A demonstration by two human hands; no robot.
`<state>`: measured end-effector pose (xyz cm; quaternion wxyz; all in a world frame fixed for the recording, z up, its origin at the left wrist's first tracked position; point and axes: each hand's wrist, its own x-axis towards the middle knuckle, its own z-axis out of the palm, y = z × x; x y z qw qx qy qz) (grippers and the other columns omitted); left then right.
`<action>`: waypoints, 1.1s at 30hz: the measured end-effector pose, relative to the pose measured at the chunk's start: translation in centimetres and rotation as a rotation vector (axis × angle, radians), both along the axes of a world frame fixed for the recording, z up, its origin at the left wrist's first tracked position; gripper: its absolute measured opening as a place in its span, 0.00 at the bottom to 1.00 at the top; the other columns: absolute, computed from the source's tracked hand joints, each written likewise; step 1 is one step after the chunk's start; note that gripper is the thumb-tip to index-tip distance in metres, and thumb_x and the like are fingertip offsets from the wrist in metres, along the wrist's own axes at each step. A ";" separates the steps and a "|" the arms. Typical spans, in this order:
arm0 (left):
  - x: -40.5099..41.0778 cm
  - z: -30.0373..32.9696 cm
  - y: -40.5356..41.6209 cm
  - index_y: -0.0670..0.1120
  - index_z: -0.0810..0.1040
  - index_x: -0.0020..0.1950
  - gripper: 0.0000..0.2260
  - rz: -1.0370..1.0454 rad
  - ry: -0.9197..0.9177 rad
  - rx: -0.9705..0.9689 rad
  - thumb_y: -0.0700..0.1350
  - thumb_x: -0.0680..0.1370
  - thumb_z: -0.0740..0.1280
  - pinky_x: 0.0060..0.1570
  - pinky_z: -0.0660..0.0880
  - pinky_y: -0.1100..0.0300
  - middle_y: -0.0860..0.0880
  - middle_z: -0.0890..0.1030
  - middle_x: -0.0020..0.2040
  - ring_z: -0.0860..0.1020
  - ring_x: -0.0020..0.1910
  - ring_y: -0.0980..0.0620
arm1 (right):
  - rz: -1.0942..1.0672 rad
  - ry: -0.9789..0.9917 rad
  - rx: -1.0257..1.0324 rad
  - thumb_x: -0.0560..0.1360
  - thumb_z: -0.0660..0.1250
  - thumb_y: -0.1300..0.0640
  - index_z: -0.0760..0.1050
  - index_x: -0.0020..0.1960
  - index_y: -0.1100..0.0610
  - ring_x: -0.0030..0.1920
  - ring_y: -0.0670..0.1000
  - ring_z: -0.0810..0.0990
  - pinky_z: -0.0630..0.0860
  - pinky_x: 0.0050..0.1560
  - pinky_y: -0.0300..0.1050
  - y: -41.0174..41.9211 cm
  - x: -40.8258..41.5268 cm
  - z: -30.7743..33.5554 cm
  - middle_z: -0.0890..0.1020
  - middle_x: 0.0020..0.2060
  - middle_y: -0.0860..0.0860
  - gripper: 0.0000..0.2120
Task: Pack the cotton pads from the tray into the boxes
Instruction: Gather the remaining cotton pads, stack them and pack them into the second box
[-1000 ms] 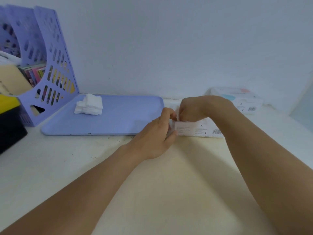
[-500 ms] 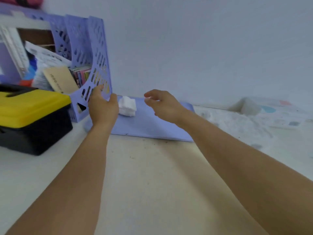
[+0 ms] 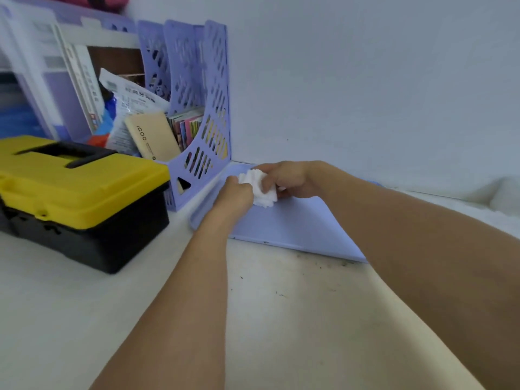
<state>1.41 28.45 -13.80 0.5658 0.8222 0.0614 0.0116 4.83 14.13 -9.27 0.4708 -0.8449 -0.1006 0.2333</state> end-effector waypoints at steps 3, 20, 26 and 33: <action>0.0 0.3 -0.1 0.40 0.70 0.72 0.24 -0.013 -0.014 -0.167 0.45 0.77 0.66 0.49 0.72 0.56 0.42 0.76 0.63 0.75 0.55 0.45 | 0.070 0.040 0.003 0.70 0.67 0.71 0.74 0.68 0.59 0.54 0.52 0.78 0.74 0.49 0.40 -0.7 0.1 0.4 0.80 0.55 0.53 0.27; -11.2 3.3 -11.8 0.43 0.74 0.71 0.17 -0.599 0.001 -0.723 0.39 0.82 0.65 0.58 0.80 0.46 0.41 0.82 0.64 0.81 0.62 0.42 | -0.477 -0.596 0.221 0.69 0.73 0.70 0.70 0.72 0.51 0.53 0.53 0.83 0.82 0.49 0.42 -14.3 -17.9 1.0 0.78 0.56 0.51 0.35; -16.8 4.5 -17.7 0.44 0.76 0.68 0.19 -0.526 0.128 -0.891 0.54 0.83 0.62 0.50 0.83 0.50 0.41 0.84 0.60 0.84 0.54 0.44 | -0.631 -0.778 0.304 0.69 0.71 0.69 0.77 0.64 0.51 0.54 0.46 0.82 0.79 0.46 0.34 -17.9 -23.9 0.3 0.81 0.58 0.47 0.26; -16.8 2.9 -19.2 0.45 0.75 0.70 0.18 -0.461 0.110 -0.956 0.52 0.85 0.58 0.52 0.82 0.50 0.40 0.83 0.62 0.81 0.62 0.40 | -0.603 -0.947 0.229 0.72 0.69 0.69 0.79 0.61 0.51 0.59 0.42 0.78 0.80 0.48 0.37 -18.5 -24.5 -1.4 0.78 0.60 0.47 0.21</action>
